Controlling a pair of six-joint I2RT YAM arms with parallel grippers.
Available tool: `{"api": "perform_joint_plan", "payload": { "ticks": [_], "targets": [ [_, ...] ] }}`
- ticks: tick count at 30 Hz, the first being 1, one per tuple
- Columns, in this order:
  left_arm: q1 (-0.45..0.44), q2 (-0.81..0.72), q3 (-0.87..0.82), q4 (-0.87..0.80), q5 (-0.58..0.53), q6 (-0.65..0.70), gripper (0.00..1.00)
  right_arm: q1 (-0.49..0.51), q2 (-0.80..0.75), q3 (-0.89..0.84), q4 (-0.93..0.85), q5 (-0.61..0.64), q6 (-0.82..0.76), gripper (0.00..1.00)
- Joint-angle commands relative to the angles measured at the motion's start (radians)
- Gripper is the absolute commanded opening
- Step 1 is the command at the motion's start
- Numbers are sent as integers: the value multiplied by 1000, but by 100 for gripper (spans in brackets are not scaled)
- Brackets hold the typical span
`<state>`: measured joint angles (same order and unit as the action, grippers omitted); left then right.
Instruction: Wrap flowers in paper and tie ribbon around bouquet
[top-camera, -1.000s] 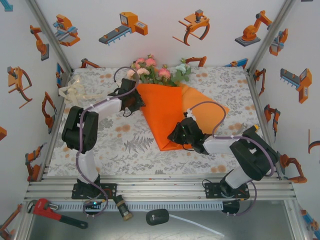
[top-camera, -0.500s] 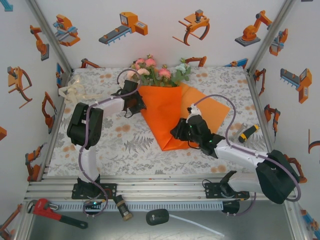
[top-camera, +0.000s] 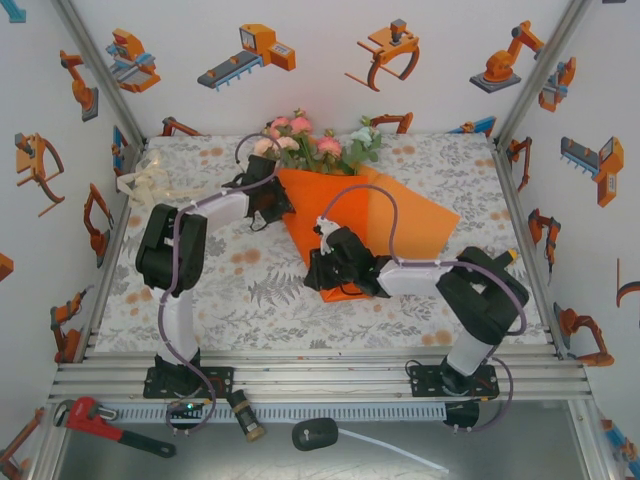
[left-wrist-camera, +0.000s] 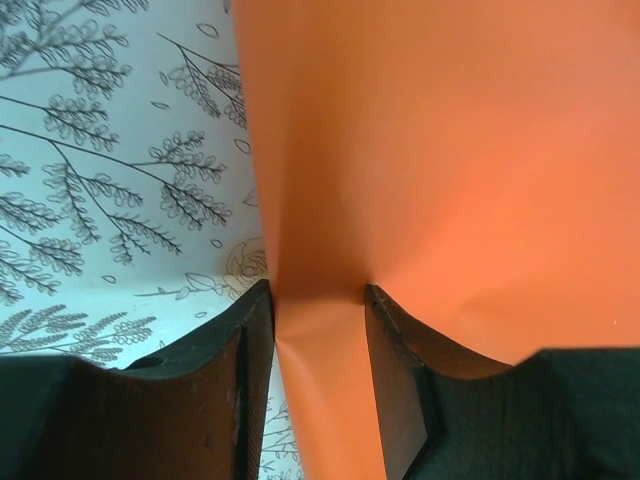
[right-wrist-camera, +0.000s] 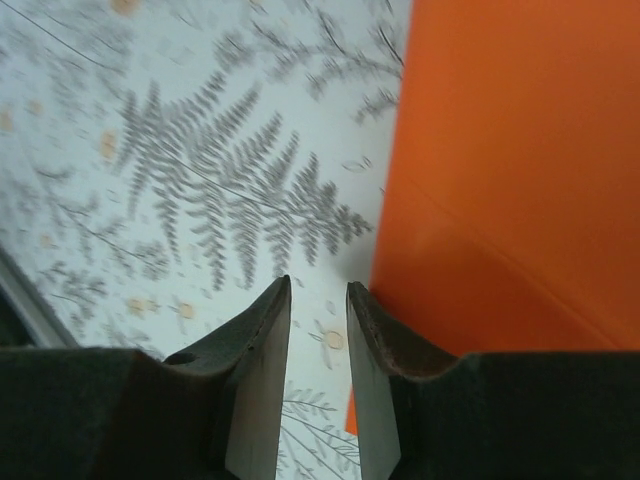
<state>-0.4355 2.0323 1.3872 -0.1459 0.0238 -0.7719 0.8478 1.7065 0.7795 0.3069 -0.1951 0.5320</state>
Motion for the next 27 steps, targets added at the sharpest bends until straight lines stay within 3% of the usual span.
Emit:
{"api": "perform_joint_plan", "payload": {
  "ticks": [1, 10, 15, 21, 27],
  "targets": [
    [41, 36, 47, 1, 1, 33, 41, -3, -3, -24, 23, -6, 0, 30],
    [177, 135, 279, -83, 24, 74, 40, -3, -20, -59, 43, 0, 42, 30],
    [240, 24, 296, -149, 14, 95, 40, -3, -22, -49, 37, 5, 38, 30],
    [184, -213, 13, -47, 34, 37, 38, -3, -52, -21, 42, -53, 44, 34],
    [49, -143, 18, -39, 56, 65, 33, -35, -123, 7, 41, -88, 71, 37]
  ]
}}
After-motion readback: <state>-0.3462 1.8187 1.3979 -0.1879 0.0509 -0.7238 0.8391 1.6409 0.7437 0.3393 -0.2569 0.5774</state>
